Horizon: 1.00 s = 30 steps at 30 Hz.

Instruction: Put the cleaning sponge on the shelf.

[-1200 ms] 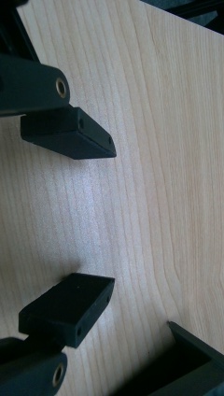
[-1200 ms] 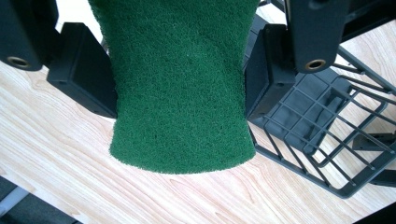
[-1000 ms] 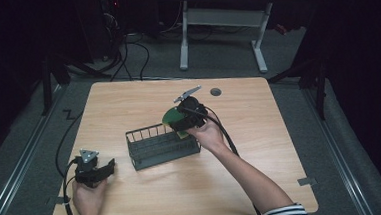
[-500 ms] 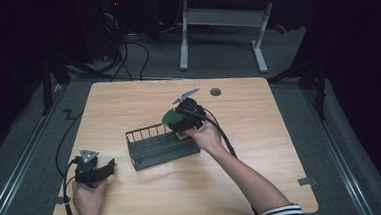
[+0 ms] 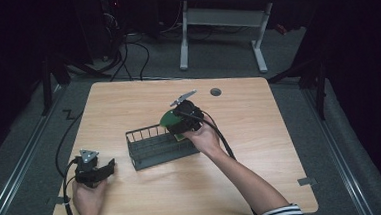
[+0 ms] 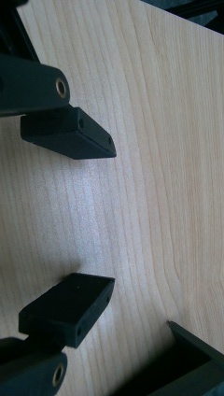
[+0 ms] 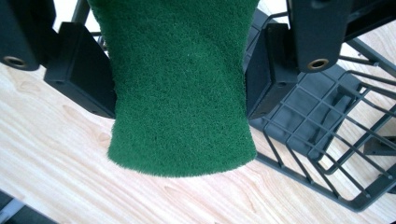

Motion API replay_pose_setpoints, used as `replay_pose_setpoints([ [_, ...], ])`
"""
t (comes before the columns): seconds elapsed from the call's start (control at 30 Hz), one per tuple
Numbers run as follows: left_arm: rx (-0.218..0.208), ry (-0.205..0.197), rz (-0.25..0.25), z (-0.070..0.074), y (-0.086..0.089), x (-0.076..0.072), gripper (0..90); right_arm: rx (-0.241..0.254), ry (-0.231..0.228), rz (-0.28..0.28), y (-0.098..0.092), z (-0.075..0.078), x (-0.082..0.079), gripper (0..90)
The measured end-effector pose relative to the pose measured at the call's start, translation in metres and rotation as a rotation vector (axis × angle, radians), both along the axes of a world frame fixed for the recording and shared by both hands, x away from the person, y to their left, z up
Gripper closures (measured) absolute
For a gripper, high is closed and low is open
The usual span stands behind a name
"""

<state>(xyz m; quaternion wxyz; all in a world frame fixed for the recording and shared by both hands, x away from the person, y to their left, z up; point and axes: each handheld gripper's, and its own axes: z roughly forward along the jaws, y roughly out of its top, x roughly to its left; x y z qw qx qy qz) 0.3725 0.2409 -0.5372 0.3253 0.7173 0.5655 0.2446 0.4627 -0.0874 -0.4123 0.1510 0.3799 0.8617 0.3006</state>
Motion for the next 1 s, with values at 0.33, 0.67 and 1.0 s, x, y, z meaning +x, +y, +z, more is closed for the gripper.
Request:
replay_pose_setpoints([
  [0.33,0.001,-0.001,0.001,0.000,0.000,0.000,32.0,0.008,0.025,0.007,-0.005,-0.008,-0.003,27.0],
  [0.67,0.001,-0.001,0.001,0.000,0.000,0.000,32.0,0.030,0.030,0.015,-0.014,-0.012,-0.009,27.7],
  [1.0,0.001,-0.002,0.001,0.000,0.000,0.000,32.1,0.063,0.007,0.037,-0.025,-0.010,-0.019,23.2],
])
